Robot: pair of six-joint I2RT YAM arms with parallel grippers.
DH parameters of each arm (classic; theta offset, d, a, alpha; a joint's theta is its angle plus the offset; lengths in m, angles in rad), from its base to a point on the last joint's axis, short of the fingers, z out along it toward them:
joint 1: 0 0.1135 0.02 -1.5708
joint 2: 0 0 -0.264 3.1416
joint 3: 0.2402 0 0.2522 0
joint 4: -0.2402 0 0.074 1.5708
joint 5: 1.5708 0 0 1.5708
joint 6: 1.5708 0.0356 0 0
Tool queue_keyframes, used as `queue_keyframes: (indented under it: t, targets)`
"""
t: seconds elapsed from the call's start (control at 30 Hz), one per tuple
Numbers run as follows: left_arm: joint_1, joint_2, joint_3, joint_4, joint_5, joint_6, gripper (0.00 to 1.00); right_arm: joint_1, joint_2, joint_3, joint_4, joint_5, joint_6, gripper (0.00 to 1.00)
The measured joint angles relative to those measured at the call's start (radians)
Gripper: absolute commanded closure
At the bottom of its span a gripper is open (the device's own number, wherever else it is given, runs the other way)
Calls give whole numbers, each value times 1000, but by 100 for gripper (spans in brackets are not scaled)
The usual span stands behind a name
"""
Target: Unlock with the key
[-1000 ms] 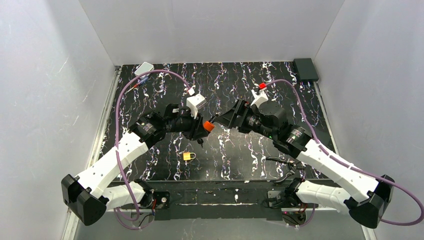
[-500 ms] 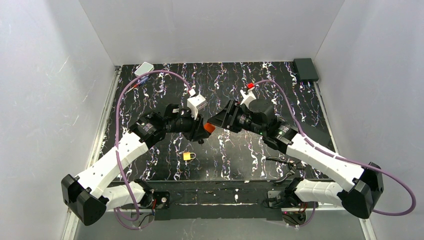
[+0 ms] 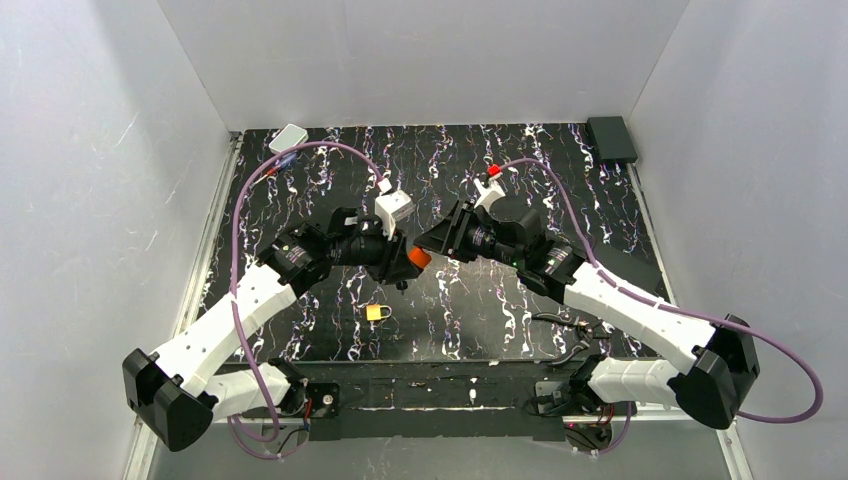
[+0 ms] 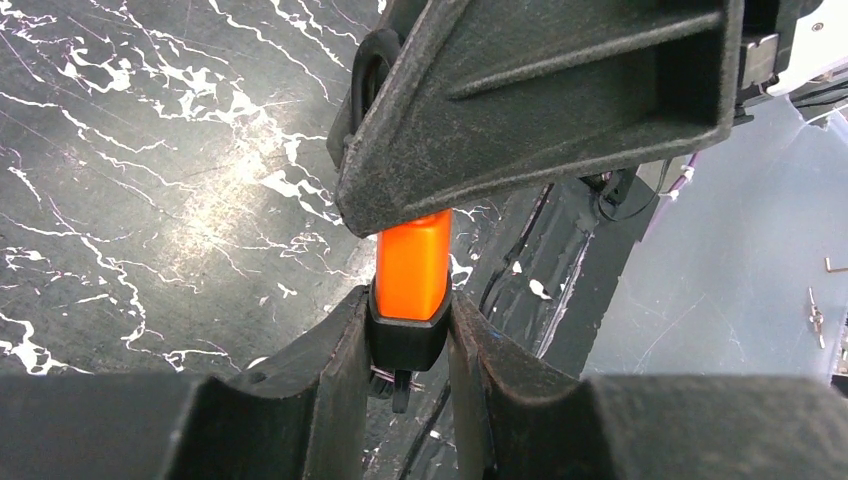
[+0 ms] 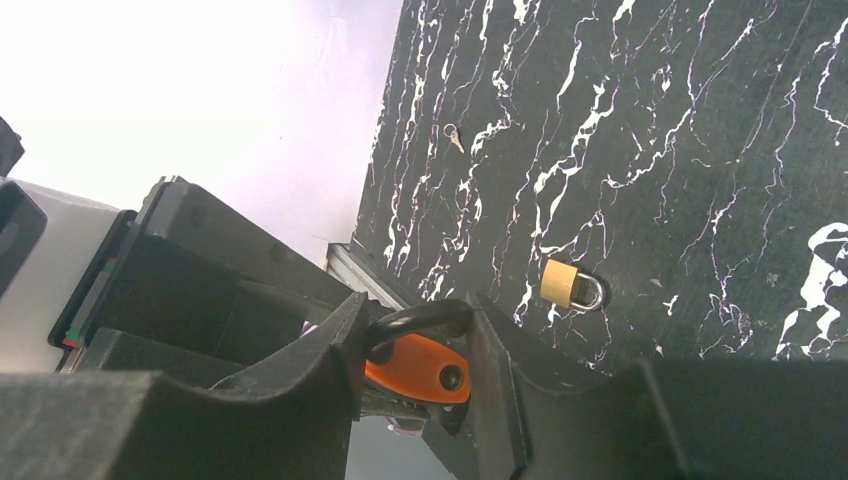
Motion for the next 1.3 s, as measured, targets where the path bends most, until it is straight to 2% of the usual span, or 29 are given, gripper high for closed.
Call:
queue_keyframes:
  t: [0.1, 0.23, 0.5, 0.57, 0.7, 0.73, 0.8, 0.97, 1.07, 1.17, 1.3]
  targets:
    - [3, -1, -6, 6, 16, -5, 100, 0, 2, 0, 8, -6, -13, 71]
    - [12, -8, -22, 26, 88, -26, 100, 0, -2, -5, 39, -31, -55, 72]
    - [-1, -43, -70, 163, 414, -130, 100, 0, -105, -84, 202, -136, -196, 69]
    - [-1, -45, -81, 222, 493, -175, 100, 0, -142, -99, 262, -190, -229, 65]
    - [-1, -44, -81, 244, 519, -187, 100, 0, -147, -100, 293, -233, -242, 22]
    - [-1, -44, -81, 241, 516, -182, 100, 0, -147, -100, 285, -229, -245, 13]
    - [-1, -42, -80, 230, 504, -173, 100, 1, -151, -99, 257, -206, -245, 3]
    - [-1, -29, -80, 183, 442, -142, 100, 2, -181, -50, 80, -62, -236, 2]
    - [-1, -25, -77, 152, 381, -123, 100, 2, -195, 57, -118, 120, -209, 2]
    - [0, -18, -72, 118, 308, -104, 100, 0, -227, 124, -251, 252, -177, 7]
    - [2, -2, -65, 92, 237, -92, 100, 0, -290, 129, -373, 347, -124, 12]
